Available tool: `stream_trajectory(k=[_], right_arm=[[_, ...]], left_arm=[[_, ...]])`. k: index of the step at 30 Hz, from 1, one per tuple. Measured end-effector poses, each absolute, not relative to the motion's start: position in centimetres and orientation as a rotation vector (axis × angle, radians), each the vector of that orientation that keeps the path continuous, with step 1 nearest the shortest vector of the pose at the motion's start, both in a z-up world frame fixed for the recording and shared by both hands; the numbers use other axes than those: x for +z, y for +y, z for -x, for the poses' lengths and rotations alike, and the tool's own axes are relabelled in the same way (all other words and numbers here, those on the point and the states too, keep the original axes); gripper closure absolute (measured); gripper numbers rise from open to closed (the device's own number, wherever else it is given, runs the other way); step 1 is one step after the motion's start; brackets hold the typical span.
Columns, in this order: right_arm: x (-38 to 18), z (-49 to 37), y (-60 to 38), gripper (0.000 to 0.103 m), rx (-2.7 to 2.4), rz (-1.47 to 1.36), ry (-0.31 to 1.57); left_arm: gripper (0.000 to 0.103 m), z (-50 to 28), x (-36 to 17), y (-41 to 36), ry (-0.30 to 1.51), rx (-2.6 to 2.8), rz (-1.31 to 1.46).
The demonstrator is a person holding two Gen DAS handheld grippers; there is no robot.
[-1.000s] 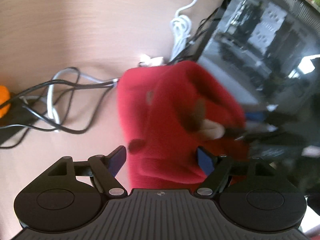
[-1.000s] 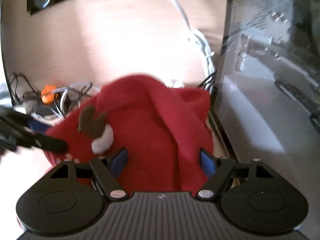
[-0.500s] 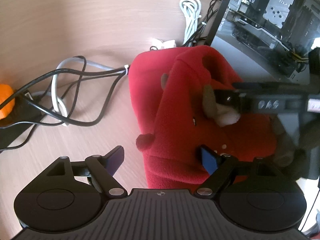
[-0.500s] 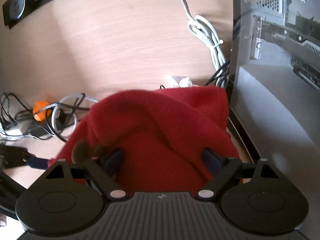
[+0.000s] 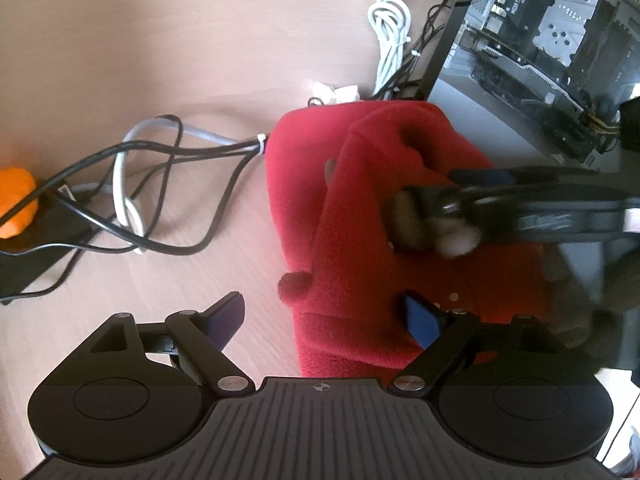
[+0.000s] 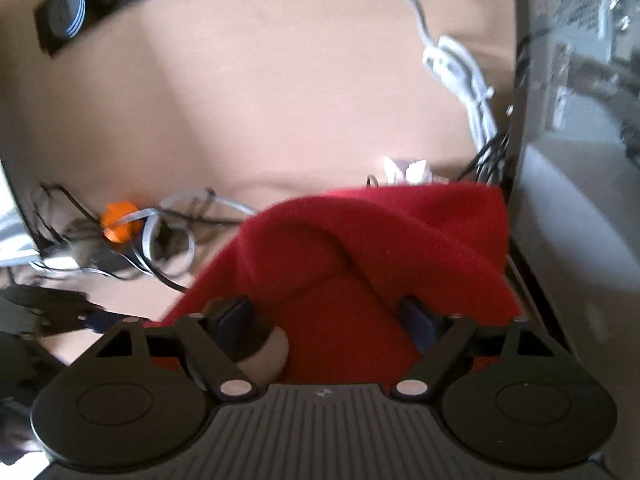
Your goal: Fold clothes
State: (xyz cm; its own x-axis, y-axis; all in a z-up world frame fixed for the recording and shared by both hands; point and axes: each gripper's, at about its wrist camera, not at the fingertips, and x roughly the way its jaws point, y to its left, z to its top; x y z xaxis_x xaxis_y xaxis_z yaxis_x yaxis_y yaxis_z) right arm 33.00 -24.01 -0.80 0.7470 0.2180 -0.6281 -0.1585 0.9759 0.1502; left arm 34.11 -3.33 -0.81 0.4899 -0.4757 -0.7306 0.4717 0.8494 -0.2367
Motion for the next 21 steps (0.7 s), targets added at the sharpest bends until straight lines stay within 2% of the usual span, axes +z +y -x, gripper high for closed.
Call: stream_trajectory(k=[5, 9, 10, 12, 17, 21], right_arm=[[1.1, -26.8, -25.3, 0.021, 0.172, -0.112, 0.634], [-2.5, -23.9, -25.2, 0.019, 0.184, -0.144, 0.735], [-3.0, -23.6, -24.9, 0.015, 0.173, -0.112, 0.728], [-4.0, -23.1, -24.3, 0.015, 0.154, -0.051, 0.714], [-2.4, -20.1, -25.5, 0.015, 0.163, -0.104, 0.671], [-3.5, -16.7, -25.7, 0.015, 0.072, -0.099, 0.679]], left_arm=[[0.014, -33.1, -0.3, -2.8, 0.879, -0.553, 0.026], [0.013, -32.3, -0.7, -2.8, 0.892, -0.524, 0.035], [0.01, -32.1, -0.9, -2.9, 0.897, -0.516, 0.03], [0.011, -31.6, -0.9, -3.1, 0.897, -0.492, 0.03], [0.011, -28.3, 1.5, -2.8, 0.844, -0.5, 0.004], [0.01, -26.2, 1.2, -2.8, 0.854, -0.539, -0.054]])
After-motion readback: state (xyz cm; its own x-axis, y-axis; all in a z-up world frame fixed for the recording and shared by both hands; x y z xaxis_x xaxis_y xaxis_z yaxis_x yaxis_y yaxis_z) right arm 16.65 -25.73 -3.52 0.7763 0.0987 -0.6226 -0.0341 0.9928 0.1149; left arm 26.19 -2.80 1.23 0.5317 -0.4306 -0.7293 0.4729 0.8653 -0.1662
